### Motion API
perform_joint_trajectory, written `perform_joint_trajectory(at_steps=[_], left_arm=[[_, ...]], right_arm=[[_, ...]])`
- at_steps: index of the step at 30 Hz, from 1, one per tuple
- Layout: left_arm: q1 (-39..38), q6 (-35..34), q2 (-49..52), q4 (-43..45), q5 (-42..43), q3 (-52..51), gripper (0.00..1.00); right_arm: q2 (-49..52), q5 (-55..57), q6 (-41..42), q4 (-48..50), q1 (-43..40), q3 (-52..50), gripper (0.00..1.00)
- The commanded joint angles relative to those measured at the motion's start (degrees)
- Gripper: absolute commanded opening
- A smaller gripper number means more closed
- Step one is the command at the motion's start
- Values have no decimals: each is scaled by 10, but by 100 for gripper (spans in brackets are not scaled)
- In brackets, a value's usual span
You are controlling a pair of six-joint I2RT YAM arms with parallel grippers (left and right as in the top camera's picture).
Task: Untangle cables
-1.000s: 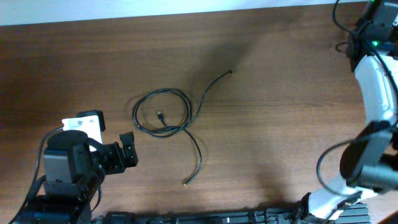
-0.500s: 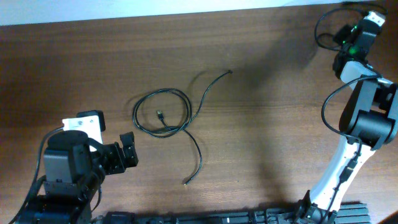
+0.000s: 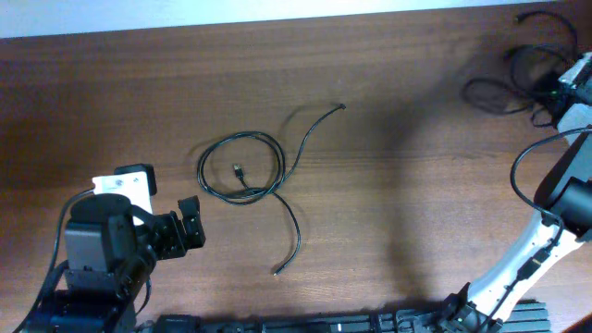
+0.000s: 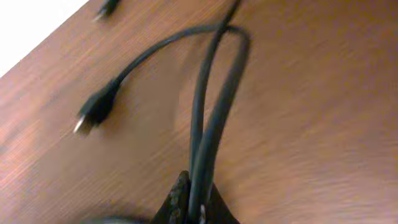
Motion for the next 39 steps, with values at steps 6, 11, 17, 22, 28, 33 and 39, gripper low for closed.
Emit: perform_joint_trajectory(at_steps=[6, 11, 17, 22, 28, 33, 39], left_arm=[[1, 11, -1, 1, -8, 4, 99], [1, 11, -1, 1, -8, 4, 99], [1, 11, -1, 1, -8, 4, 99], [1, 11, -1, 1, -8, 4, 99], [1, 11, -1, 1, -8, 4, 99], [1, 11, -1, 1, -8, 4, 99], [1, 11, -1, 1, -8, 4, 99]], right_arm=[[-47, -68, 33, 50, 16, 0, 4], [-47, 160, 126, 34, 17, 0, 4], [-47, 227, 393, 33, 17, 0, 4], [-104, 308, 425, -17, 13, 0, 4], [-104, 310, 422, 12, 18, 0, 6], [-105, 254, 385, 31, 40, 0, 99], [-109, 170, 326, 63, 59, 0, 99]])
